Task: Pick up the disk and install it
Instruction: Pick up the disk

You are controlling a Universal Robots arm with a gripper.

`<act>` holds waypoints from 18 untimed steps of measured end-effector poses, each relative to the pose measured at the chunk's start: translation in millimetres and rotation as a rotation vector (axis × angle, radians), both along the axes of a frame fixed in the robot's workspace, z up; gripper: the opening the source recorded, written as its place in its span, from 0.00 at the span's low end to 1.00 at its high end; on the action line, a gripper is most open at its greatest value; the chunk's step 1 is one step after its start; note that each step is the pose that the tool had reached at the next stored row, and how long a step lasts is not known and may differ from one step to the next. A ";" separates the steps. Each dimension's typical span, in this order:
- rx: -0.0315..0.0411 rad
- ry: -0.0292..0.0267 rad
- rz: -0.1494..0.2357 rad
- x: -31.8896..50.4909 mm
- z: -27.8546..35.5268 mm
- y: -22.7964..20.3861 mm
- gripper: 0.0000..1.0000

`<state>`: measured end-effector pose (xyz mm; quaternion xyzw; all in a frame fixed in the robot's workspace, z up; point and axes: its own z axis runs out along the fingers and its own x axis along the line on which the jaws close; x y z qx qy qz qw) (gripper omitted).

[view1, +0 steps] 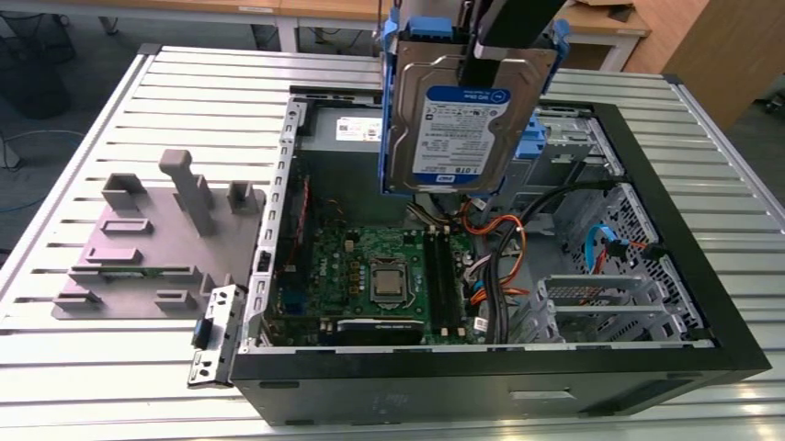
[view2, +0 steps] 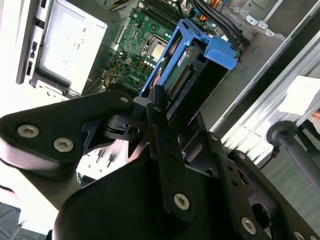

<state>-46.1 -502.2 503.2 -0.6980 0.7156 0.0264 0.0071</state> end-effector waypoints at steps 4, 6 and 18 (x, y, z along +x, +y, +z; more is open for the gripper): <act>-0.0001 0.0000 0.000 -0.1 0.0 -2.1 0.35; -0.0002 0.0000 0.000 0.0 0.1 -2.3 0.35; -0.0003 0.0022 0.000 0.0 0.0 -2.5 0.35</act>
